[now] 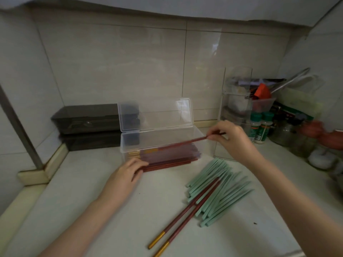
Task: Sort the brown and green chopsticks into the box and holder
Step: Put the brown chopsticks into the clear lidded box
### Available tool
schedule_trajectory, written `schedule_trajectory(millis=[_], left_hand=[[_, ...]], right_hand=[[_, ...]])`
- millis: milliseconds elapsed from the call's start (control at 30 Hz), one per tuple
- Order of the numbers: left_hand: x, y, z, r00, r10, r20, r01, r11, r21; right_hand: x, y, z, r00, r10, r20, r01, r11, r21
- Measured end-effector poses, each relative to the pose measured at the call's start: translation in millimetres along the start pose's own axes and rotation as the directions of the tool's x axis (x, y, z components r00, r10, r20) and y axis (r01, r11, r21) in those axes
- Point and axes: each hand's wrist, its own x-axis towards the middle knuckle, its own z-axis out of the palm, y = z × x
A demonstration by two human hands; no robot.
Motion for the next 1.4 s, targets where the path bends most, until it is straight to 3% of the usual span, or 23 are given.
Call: schedule_trajectory(millis=[133, 433, 733, 900, 1033, 1200, 1300, 1400], left_hand=[[-2, -3, 6, 0.996, 0.077, 0.037, -0.081, 0.989, 0.122], [-2, 2, 5, 0.997, 0.002, 0.082, -0.008, 0.997, 0.076], [-2, 11, -1, 0.996, 0.006, 0.093, -0.012, 0.998, 0.062], [-3, 22, -15, 0.995, -0.043, 0.095, 0.044, 0.999, -0.006], [2, 23, -32, 0.993, -0.051, 0.103, 0.055, 0.998, -0.032], [19, 29, -59, 0.995, -0.101, 0.01, 0.102, 0.986, -0.136], [39, 38, -75, 0.988, -0.111, -0.106, 0.089, 0.977, -0.195], [68, 45, -76, 0.988, -0.134, -0.07, 0.118, 0.973, -0.199]], right_hand=[[31, -7, 11, 0.996, 0.029, -0.079, -0.028, 0.999, 0.021], [55, -14, 62, 0.981, 0.094, 0.168, -0.102, 0.994, 0.041], [10, -10, 72, 0.994, -0.096, -0.052, 0.099, 0.993, 0.06], [-17, 13, 93, 0.991, 0.013, 0.131, -0.023, 0.997, 0.077], [-23, 28, 105, 0.965, 0.065, 0.252, -0.052, 0.997, -0.057], [-19, 26, 102, 0.945, 0.101, 0.31, -0.046, 0.983, -0.179], [-20, 23, 99, 0.943, 0.1, 0.318, -0.058, 0.989, -0.137], [-26, 23, 96, 0.936, 0.087, 0.342, -0.052, 0.993, -0.111]])
